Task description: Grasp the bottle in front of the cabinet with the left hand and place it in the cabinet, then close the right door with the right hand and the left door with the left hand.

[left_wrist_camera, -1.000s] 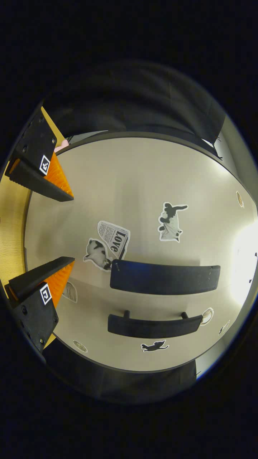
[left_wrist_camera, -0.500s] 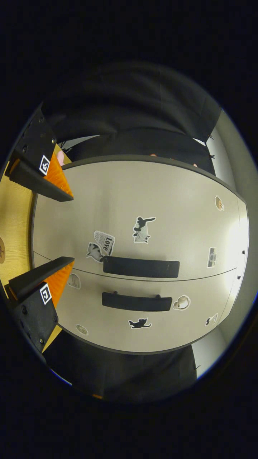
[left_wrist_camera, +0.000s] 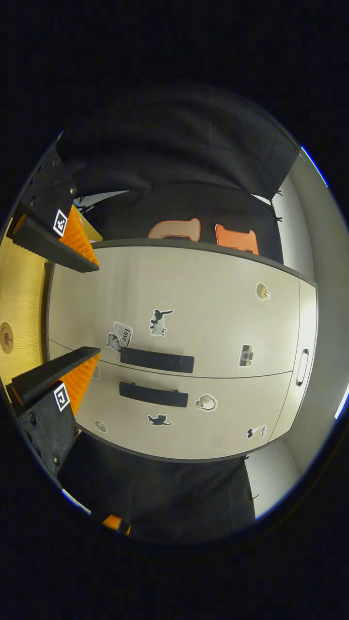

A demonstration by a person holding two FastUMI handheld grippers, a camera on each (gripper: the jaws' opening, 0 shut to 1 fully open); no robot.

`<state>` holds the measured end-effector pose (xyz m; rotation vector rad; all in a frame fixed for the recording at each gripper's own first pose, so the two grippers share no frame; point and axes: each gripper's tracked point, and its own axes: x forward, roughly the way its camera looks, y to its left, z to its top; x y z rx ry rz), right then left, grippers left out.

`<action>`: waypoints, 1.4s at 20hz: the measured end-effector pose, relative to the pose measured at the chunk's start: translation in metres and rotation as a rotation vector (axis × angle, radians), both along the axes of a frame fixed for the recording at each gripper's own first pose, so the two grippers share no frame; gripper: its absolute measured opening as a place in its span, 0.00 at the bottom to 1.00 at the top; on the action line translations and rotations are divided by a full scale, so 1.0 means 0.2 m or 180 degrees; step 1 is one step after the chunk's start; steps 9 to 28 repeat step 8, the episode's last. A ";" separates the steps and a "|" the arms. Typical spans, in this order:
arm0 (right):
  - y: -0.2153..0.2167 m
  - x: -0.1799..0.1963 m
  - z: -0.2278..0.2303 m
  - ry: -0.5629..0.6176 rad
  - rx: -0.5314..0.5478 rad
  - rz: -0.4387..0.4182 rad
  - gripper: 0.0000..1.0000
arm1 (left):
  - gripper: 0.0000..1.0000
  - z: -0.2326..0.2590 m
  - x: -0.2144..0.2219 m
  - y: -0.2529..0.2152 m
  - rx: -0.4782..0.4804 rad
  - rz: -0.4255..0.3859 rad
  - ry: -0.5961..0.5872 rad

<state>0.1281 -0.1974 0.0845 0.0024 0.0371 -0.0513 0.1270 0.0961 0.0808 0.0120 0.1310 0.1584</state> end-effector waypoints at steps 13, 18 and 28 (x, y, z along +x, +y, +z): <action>0.02 -0.05 0.06 -0.0051 -0.0052 0.0014 0.95 | 0.94 0.26 -0.31 0.06 -0.0024 0.0046 -0.0153; 0.02 -0.05 0.06 -0.0051 -0.0052 0.0014 0.95 | 0.94 0.26 -0.31 0.06 -0.0024 0.0046 -0.0153; 0.02 -0.05 0.06 -0.0051 -0.0052 0.0014 0.95 | 0.94 0.26 -0.31 0.06 -0.0024 0.0046 -0.0153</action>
